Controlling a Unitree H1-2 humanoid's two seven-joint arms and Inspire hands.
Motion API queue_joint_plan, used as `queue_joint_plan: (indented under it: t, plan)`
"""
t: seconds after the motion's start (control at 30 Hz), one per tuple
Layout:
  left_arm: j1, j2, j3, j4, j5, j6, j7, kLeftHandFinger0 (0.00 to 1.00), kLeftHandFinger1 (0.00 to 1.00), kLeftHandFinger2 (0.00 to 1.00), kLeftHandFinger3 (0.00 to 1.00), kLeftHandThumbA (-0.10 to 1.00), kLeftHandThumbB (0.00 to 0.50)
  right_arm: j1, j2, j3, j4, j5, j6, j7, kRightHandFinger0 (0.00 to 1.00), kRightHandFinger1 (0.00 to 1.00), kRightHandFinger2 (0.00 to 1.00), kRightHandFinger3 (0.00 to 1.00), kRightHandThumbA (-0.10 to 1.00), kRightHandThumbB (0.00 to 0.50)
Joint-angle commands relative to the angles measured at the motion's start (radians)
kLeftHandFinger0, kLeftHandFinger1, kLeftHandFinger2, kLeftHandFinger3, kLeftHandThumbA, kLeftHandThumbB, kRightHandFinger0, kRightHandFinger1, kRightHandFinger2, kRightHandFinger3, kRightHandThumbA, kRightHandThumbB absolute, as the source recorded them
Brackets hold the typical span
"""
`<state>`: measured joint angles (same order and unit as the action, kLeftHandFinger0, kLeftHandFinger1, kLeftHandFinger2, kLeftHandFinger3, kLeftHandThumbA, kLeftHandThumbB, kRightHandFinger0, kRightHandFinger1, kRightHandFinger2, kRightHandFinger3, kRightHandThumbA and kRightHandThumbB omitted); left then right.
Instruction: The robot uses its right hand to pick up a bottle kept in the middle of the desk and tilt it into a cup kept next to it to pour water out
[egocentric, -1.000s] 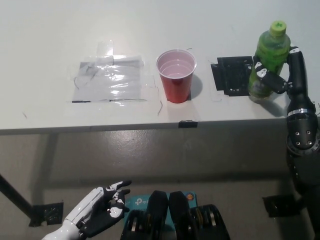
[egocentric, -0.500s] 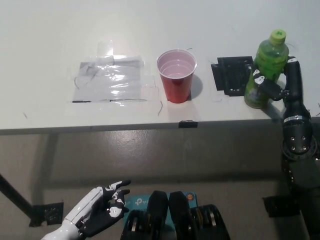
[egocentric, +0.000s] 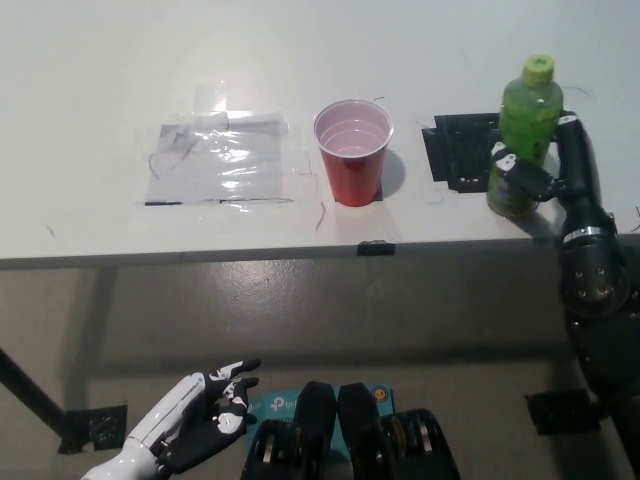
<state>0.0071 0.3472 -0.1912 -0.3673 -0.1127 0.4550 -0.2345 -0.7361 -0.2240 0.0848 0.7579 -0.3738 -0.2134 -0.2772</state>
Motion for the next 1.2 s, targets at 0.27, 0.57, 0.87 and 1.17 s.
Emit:
queue_joint_plan:
  t: [0.27, 0.57, 0.87, 1.17]
  plan:
    - [0.002, 0.0, 0.015, -0.013, 0.003, 0.012, -0.01, 0.71, 0.93, 1.0, 1.0, 1.0, 0.36, -0.015, -0.043, 0.117, -0.106, -0.153, 0.297, 0.036, 1.0, 1.0, 1.0, 1.0, 1.0, 0.5]
    - [0.006, -0.008, 0.017, -0.004, 0.002, 0.001, -0.009, 0.7, 0.93, 0.99, 1.0, 1.0, 0.369, -0.001, -0.05, 0.099, -0.115, -0.115, 0.308, 0.058, 1.0, 1.0, 1.0, 1.0, 1.0, 0.5]
    - [0.018, -0.01, 0.021, -0.007, -0.001, -0.003, -0.011, 0.7, 0.93, 1.0, 1.0, 1.0, 0.346, 0.015, -0.08, 0.095, -0.14, -0.115, 0.345, 0.081, 1.0, 1.0, 1.0, 1.0, 1.0, 0.5]
    - [0.024, -0.012, 0.028, -0.015, -0.002, 0.006, -0.008, 0.71, 0.95, 1.0, 1.0, 1.0, 0.338, 0.05, -0.112, 0.084, -0.263, -0.11, 0.447, 0.15, 1.0, 1.0, 1.0, 1.0, 1.0, 0.5]
